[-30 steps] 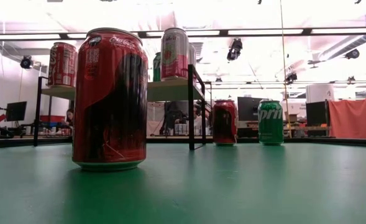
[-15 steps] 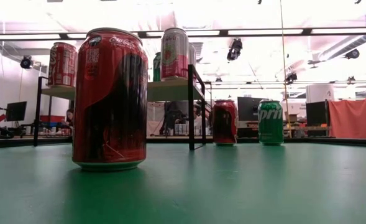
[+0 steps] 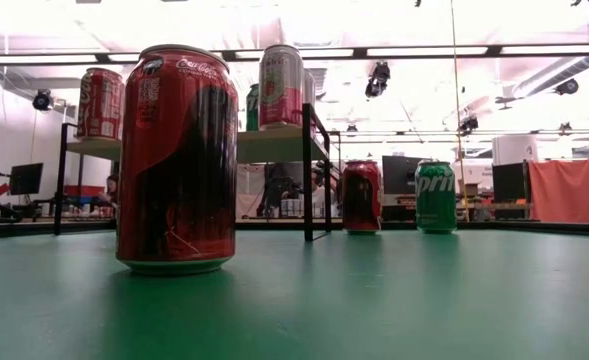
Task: Place canned beverage on shelf
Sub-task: Put the blue/white soda can on the shelf aligned with the other blue/white soda can
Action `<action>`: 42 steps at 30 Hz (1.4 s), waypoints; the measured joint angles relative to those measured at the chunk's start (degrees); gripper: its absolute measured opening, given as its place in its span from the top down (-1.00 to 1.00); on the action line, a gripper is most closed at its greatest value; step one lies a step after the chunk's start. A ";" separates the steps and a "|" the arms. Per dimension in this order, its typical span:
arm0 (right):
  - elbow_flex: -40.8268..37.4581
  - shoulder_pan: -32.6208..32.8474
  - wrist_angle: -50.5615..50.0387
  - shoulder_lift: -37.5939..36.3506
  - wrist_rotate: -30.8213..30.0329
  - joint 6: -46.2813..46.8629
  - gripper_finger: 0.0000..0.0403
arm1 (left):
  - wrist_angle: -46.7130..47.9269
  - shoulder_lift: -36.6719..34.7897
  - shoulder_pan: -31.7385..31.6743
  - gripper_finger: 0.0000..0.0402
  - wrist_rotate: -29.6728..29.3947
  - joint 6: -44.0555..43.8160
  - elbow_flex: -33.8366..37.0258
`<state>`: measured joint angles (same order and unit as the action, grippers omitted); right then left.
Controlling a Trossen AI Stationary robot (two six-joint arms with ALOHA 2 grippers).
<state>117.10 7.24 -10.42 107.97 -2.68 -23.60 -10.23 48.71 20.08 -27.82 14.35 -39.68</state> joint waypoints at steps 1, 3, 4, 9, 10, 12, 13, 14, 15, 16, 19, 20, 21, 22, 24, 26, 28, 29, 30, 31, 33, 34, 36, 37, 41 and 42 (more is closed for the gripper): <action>0.00 -0.12 0.09 0.00 -0.03 0.35 -0.33 | 0.06 0.00 -0.02 0.02 -0.09 -0.01 0.00; 0.00 -0.32 0.04 0.00 -0.03 1.12 -0.17 | 0.12 0.00 -0.02 0.02 -0.21 -0.03 0.00; 0.00 -0.43 0.05 -0.01 -0.01 1.34 -0.12 | 0.09 0.00 -0.01 0.02 -0.35 -0.10 0.00; 0.00 -0.87 -0.29 0.01 -0.36 2.80 -0.12 | -0.39 -0.01 -0.04 -0.35 -2.68 -0.30 0.00; 0.00 -0.89 -0.45 0.00 -0.43 2.80 -0.12 | -0.48 -0.02 -0.08 -0.42 -3.06 -0.29 -0.01; -0.07 -0.87 -0.57 -0.04 -0.55 2.86 -0.12 | -0.34 -0.07 -0.07 -0.54 -4.37 -0.30 -0.02; -0.07 -0.87 -0.47 -0.09 -0.55 3.04 -0.12 | -0.36 -0.07 0.02 -0.58 -5.14 -0.30 -0.02; -0.07 -0.87 -0.49 -0.32 -0.67 3.10 -0.12 | -0.36 -0.09 0.02 -0.60 -6.06 -0.19 -0.02; -0.07 -0.87 -0.60 -0.66 -0.86 3.23 -0.12 | -0.34 -0.11 0.02 -0.62 -6.86 0.19 -0.02; -0.07 -0.96 -0.63 -1.03 -1.05 3.34 -0.12 | -0.34 -0.15 -0.02 -0.63 -7.49 0.67 -0.02; -0.07 -0.98 -0.79 -2.42 -3.08 3.60 -0.12 | -0.09 -0.75 -0.08 -0.65 -8.19 2.21 -0.02; -0.07 -1.03 -1.25 -2.98 -4.07 3.58 -0.12 | 0.18 -1.13 -0.09 -0.65 -8.29 2.80 -0.02; -0.06 -1.16 -1.44 -3.50 -4.69 3.64 -0.12 | 0.49 -1.60 -0.09 -0.64 -8.62 3.32 -0.02; -0.04 -1.36 -1.48 -3.89 -5.23 3.74 -0.12 | 0.91 -2.19 -0.08 -0.64 -9.29 3.80 -0.02; -0.04 -1.94 -1.90 -4.80 -6.76 3.72 -0.12 | 1.87 -3.54 -0.02 -0.63 -11.35 4.77 -0.02; -0.04 -2.62 -2.05 -5.53 -7.91 3.87 -0.12 | 2.94 -5.11 -0.02 -0.62 -13.66 5.95 -0.02; -0.04 -3.73 -2.15 -6.21 -7.98 4.67 -0.12 | 3.80 -6.79 -0.04 -0.62 -15.86 7.29 -0.02; -0.04 -4.40 -2.31 -6.42 -7.91 5.05 -0.12 | 4.04 -7.66 -0.04 -0.62 -17.34 8.08 -0.02; -0.04 -5.11 -2.48 -6.50 -7.87 5.78 -0.12 | 4.18 -8.51 -0.04 -0.62 -18.88 8.88 -0.02; 0.02 -5.93 -2.57 -6.50 -7.68 6.38 -0.12 | 4.39 -9.40 -0.04 -0.62 -20.83 9.75 -0.02; 0.02 -7.67 -2.59 -6.05 -7.45 7.84 -0.12 | 4.90 -11.04 -0.04 -0.62 -24.39 11.34 -0.02; 0.02 -8.51 -2.67 -5.72 -7.28 8.66 -0.12 | 4.98 -11.85 -0.04 -0.62 -25.94 12.11 -0.02; 0.02 -10.23 -3.02 -4.81 -5.95 10.74 -0.12 | 5.01 -13.29 -0.04 -0.62 -28.51 13.43 -0.02; 0.02 -11.03 -2.97 -4.39 -5.18 11.65 -0.12 | 5.05 -13.96 -0.04 -0.62 -29.65 13.86 -0.02; 0.00 -13.46 -2.34 -2.89 -2.67 14.92 -0.12 | 5.51 -16.57 -0.04 -0.62 -35.92 15.11 -0.02; 0.02 -13.94 -1.98 -2.43 -2.60 15.25 -0.12 | 5.77 -17.17 -0.04 -0.62 -37.93 15.05 -0.02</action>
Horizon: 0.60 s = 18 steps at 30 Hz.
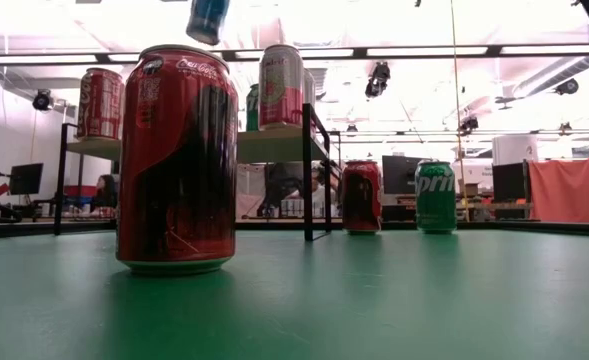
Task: Place canned beverage on shelf
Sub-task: Put the blue/white soda can on the shelf aligned with the other blue/white soda can
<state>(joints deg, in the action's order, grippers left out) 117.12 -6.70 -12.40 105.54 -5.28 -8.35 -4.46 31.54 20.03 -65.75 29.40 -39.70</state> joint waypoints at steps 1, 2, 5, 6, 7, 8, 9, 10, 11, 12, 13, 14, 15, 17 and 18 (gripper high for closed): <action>0.00 -0.41 0.22 0.62 -0.01 0.41 -0.12 | 0.21 -0.46 0.00 -0.62 -2.04 -0.39 0.02; 0.00 -0.78 0.68 1.22 -0.05 0.86 -0.12 | 0.18 -0.84 0.00 -0.62 -3.96 -0.45 0.02; -0.02 -1.35 2.01 3.13 -0.31 0.93 -0.12 | 0.41 -2.03 0.00 -0.62 -6.98 0.07 0.02; 0.01 -1.45 2.48 3.56 -0.28 0.94 -0.12 | 0.96 -2.43 0.00 -0.62 -7.17 -0.05 0.02; 0.32 -1.57 2.45 4.20 -0.19 0.95 -0.12 | 1.74 -2.75 0.00 -0.62 -7.21 -0.67 0.02; 0.87 -1.57 2.64 4.81 -0.03 0.96 -0.12 | 2.57 -3.00 0.00 -0.62 -7.24 -1.22 0.02; 1.52 -1.56 2.99 5.49 -0.02 1.04 -0.12 | 3.38 -3.29 0.00 -0.62 -7.24 -1.52 0.02; 2.12 -1.55 3.11 6.18 0.00 1.05 -0.12 | 4.09 -3.46 0.00 -0.62 -7.23 -1.62 0.04; 2.77 -1.55 2.99 6.97 -0.05 1.04 -0.12 | 4.58 -3.54 0.00 -0.62 -7.24 -1.68 0.06; 3.42 -1.57 2.89 7.84 -0.10 1.16 -0.12 | 4.79 -3.60 0.00 -0.62 -7.24 -1.85 0.06; 4.09 -1.57 2.74 8.89 -0.20 1.63 -0.12 | 5.12 -3.64 0.00 -0.62 -7.22 -1.89 0.06; 4.72 -1.57 2.43 9.82 -0.24 2.26 -0.12 | 5.56 -3.62 0.00 -0.62 -7.24 -2.09 0.06; 5.17 -1.57 1.94 10.70 -0.27 2.72 -0.12 | 6.03 -3.58 0.00 -0.62 -7.25 -2.46 0.06; 6.17 -1.54 1.06 12.32 -0.26 3.02 -0.12 | 7.48 -3.57 0.00 -0.62 -7.24 -2.83 0.08; 6.88 -1.50 0.33 13.05 -0.24 3.32 -0.12 | 8.07 -3.56 0.00 -0.62 -7.24 -2.89 0.09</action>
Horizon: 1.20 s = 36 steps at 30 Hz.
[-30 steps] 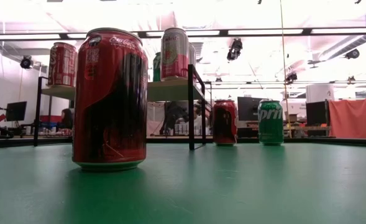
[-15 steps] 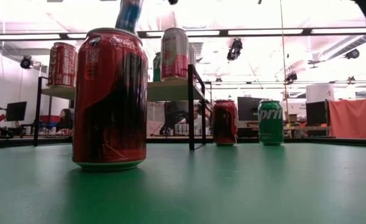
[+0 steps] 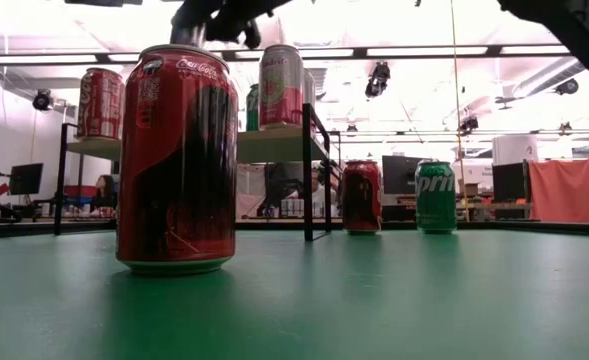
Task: Place canned beverage on shelf
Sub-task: Put the blue/white soda can on the shelf aligned with the other blue/white soda can
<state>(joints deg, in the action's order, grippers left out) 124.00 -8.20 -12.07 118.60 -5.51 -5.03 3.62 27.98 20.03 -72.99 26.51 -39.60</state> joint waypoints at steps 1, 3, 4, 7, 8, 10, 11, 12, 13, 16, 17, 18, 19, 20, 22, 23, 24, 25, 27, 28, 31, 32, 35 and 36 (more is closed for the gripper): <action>0.66 0.04 -0.95 0.55 0.02 0.37 -0.12 | 0.57 0.02 0.00 -0.62 -0.01 -0.05 0.00; 2.11 0.06 -2.42 1.38 0.03 0.66 -0.12 | 1.38 -0.12 0.00 -0.62 -0.02 -0.08 0.01; 2.76 0.06 -2.97 1.73 0.02 0.68 -0.12 | 1.84 -0.16 0.00 -0.62 -0.03 -0.26 0.01; 4.42 0.04 -5.02 2.83 -0.47 1.07 -0.12 | 3.97 -0.51 0.00 -0.62 -0.04 -1.62 0.01; 4.91 0.03 -5.75 3.29 -0.53 1.31 -0.12 | 4.52 -0.58 0.00 -0.62 -0.06 -1.96 0.01; 5.40 -0.03 -7.23 3.67 -0.57 2.07 -0.12 | 5.13 -0.95 0.00 -0.62 -0.04 -2.14 0.01; 5.51 -0.03 -7.86 3.91 -0.59 2.59 -0.12 | 5.10 -1.06 0.00 -0.62 -0.07 -2.16 0.01; 5.58 0.01 -7.84 4.01 -0.58 3.27 -0.12 | 5.01 -1.28 0.00 -0.62 -0.08 -2.16 0.01; 5.60 0.01 -7.68 4.12 -0.58 4.03 -0.12 | 5.05 -1.46 0.00 -0.62 -0.07 -2.12 0.01; 5.34 0.06 -7.64 4.20 -2.30 5.23 -0.12 | 5.07 -1.92 0.00 -0.62 -0.05 -2.09 0.01; 5.18 0.08 -7.64 4.20 -3.58 5.21 -0.12 | 5.07 -2.00 0.00 -0.62 -0.07 -2.09 0.01; 5.09 0.10 -7.77 4.20 -4.66 5.21 -0.12 | 5.05 -2.06 0.00 -0.62 -0.07 -2.11 0.01; 5.05 0.08 -7.89 4.20 -5.47 5.24 -0.12 | 5.07 -2.15 0.00 -0.62 -0.07 -2.13 0.01; 5.03 0.08 -7.96 4.20 -5.69 5.64 -0.12 | 5.11 -2.18 0.00 -0.62 -0.07 -2.13 0.01; 5.03 0.08 -8.21 4.20 -5.91 6.47 -0.12 | 5.47 -2.15 0.00 -0.62 -0.07 -2.13 0.01; 5.03 0.16 -8.50 4.20 -5.96 6.53 -0.12 | 5.69 -2.15 0.00 -0.62 -0.07 -2.13 0.01; 5.03 0.28 -8.67 4.20 -6.06 6.58 -0.12 | 5.95 -2.15 0.00 -0.62 -0.07 -2.13 0.01; 5.03 0.45 -8.73 4.25 -6.30 6.66 -0.12 | 6.08 -2.15 0.00 -0.62 -0.07 -2.13 0.01; 5.01 0.67 -8.75 4.55 -6.52 6.95 -0.12 | 6.14 -2.15 0.00 -0.62 -0.07 -2.13 0.01; 4.98 0.75 -8.84 4.74 -6.50 7.00 -0.12 | 6.33 -2.15 0.00 -0.62 -0.07 -2.15 0.01; 4.93 0.99 -9.02 5.18 -6.52 7.00 -0.12 | 6.45 -2.15 0.00 -0.62 -0.07 -2.15 0.01; 4.93 1.05 -8.93 5.28 -6.54 7.00 -0.12 | 6.43 -2.15 0.00 -0.62 -0.07 -2.15 0.01; 4.90 1.15 -8.79 5.30 -6.63 6.69 -0.12 | 6.40 -2.13 0.00 -0.62 -0.07 -2.15 0.01; 4.86 1.23 -8.66 5.30 -6.67 6.55 -0.12 | 6.43 -2.11 0.00 -0.62 -0.06 -2.15 0.01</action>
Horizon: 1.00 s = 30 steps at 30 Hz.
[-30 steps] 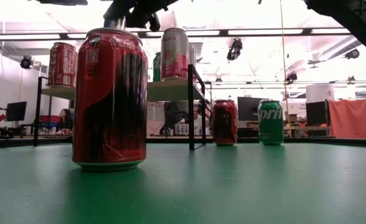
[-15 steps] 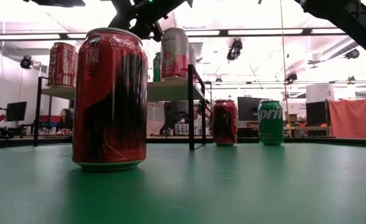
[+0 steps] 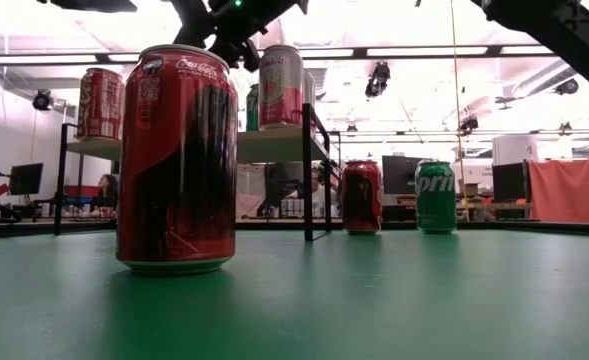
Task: Place canned beverage on shelf
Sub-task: Put the blue/white soda can on the shelf aligned with the other blue/white soda can
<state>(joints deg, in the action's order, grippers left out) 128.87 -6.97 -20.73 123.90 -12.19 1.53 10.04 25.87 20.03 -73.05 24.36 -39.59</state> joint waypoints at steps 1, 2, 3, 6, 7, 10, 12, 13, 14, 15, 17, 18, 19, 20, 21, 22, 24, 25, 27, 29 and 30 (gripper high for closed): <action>-0.03 0.06 0.01 0.00 -0.02 -0.04 -0.12 | -0.02 0.00 0.01 -0.62 0.01 0.00 0.00; -0.03 0.10 -0.02 0.00 0.01 -0.12 -0.12 | -0.02 0.00 0.00 -0.62 0.00 0.00 0.00; -0.06 0.10 0.00 0.00 0.04 -0.42 -0.12 | -0.03 0.00 0.00 -0.62 0.00 0.00 0.00; -0.14 0.12 -0.06 0.00 0.07 -1.21 -0.12 | -0.04 0.00 0.00 -0.62 0.02 0.00 0.00; -0.23 0.12 0.00 0.00 0.07 -1.36 -0.12 | -0.04 0.00 0.02 -0.62 0.02 -0.01 0.00; -0.38 0.12 0.00 0.00 0.02 -1.41 -0.12 | -0.04 0.02 0.00 -0.62 0.03 -0.02 0.00; -0.47 0.10 -0.05 0.00 -0.01 -1.48 -0.12 | -0.04 0.02 0.00 -0.62 0.04 -0.01 0.00; -0.47 0.10 -0.06 0.00 -0.05 -1.52 -0.12 | -0.04 0.02 0.00 -0.62 0.04 0.00 0.00; -0.49 0.10 0.00 0.00 -0.06 -1.54 -0.12 | -0.04 0.02 0.00 -0.62 0.04 -0.02 0.00; -0.49 0.10 0.00 0.00 -0.04 -1.58 -0.12 | -0.04 0.02 0.02 -0.62 0.04 -0.02 0.00; -0.49 0.07 0.00 0.00 -0.04 -2.13 -0.12 | 0.00 0.02 0.01 -0.62 0.04 -0.02 0.00; -0.52 0.07 0.00 0.00 -0.07 -2.33 -0.12 | 0.04 0.02 0.00 -0.62 0.04 -0.02 0.00; -0.57 0.07 -0.01 0.00 -0.04 -2.35 -0.12 | 0.07 0.02 0.00 -0.62 0.04 -0.02 0.00; -0.61 0.07 0.02 0.00 -0.07 -2.33 -0.12 | 0.11 0.02 0.02 -0.62 0.06 -0.02 0.00; -0.71 0.07 0.15 0.00 -0.14 -2.33 -0.12 | 0.11 0.02 0.00 -0.62 0.06 -0.02 0.00; -0.73 0.07 0.30 0.00 -0.53 -2.34 -0.12 | 0.11 0.02 0.01 -0.62 0.06 -0.02 0.00; -0.78 0.07 0.41 0.00 -2.40 -2.63 -0.12 | 0.15 0.02 0.02 -0.62 0.06 -0.02 0.00; -0.82 0.07 0.42 0.00 -3.30 -2.83 -0.12 | 0.15 0.02 0.00 -0.62 0.06 -0.02 0.00; -1.07 0.05 0.48 0.00 -4.57 -2.90 -0.12 | 0.22 0.02 0.02 -0.62 0.09 -0.02 0.00; -1.15 -0.08 0.64 0.00 -4.70 -2.88 -0.12 | 0.28 0.02 0.02 -0.62 0.11 -0.02 0.00; -1.15 -0.18 0.61 0.00 -4.68 -2.91 -0.12 | 0.28 0.02 0.00 -0.62 0.11 -0.02 0.00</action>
<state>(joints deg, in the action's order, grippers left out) 127.72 -7.15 -20.12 123.90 -16.86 -1.38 10.33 25.89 20.03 -72.95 24.34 -39.59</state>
